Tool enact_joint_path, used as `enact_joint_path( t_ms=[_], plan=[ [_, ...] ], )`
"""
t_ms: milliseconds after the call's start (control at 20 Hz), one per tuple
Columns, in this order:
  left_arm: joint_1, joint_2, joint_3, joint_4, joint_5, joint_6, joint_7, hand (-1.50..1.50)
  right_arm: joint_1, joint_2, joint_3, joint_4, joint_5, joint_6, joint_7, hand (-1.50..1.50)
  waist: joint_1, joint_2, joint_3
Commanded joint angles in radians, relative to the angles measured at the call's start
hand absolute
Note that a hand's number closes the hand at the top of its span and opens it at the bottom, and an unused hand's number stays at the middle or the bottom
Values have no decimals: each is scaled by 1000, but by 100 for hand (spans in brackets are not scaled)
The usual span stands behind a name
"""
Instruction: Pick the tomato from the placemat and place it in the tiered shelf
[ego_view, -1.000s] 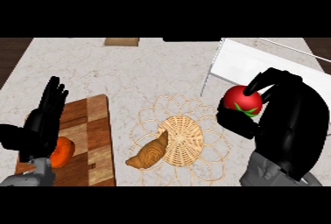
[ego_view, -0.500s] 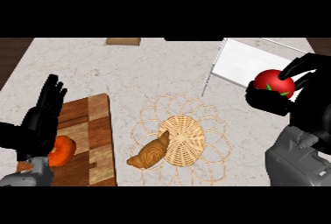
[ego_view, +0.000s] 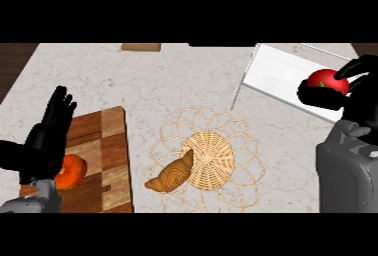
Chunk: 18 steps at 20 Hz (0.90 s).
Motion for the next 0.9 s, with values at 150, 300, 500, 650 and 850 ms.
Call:
enact_joint_path(
  t_ms=[150,300,500,650,850],
  plan=[
    [-2,-8,12,35,5,-37,-28,0,-84,-91,-117,235,-86,-151,-95,150,2,1,0],
    [59,-35,-25,-49,-22,-20,-3,0,-17,-94,-89,258,-86,-138,-120,150,2,-1,0],
    [-14,-8,18,-40,1,-25,37,0,-81,-86,-207,375,-191,-353,-159,150,6,2,1],
    [-6,-34,-5,-46,-38,-1,36,0,-111,-119,-209,411,-286,-286,-185,-150,2,0,0],
    [-6,-50,-23,-53,-63,4,51,0,-68,-126,-212,476,-365,-370,-284,-150,1,0,0]
  ],
)
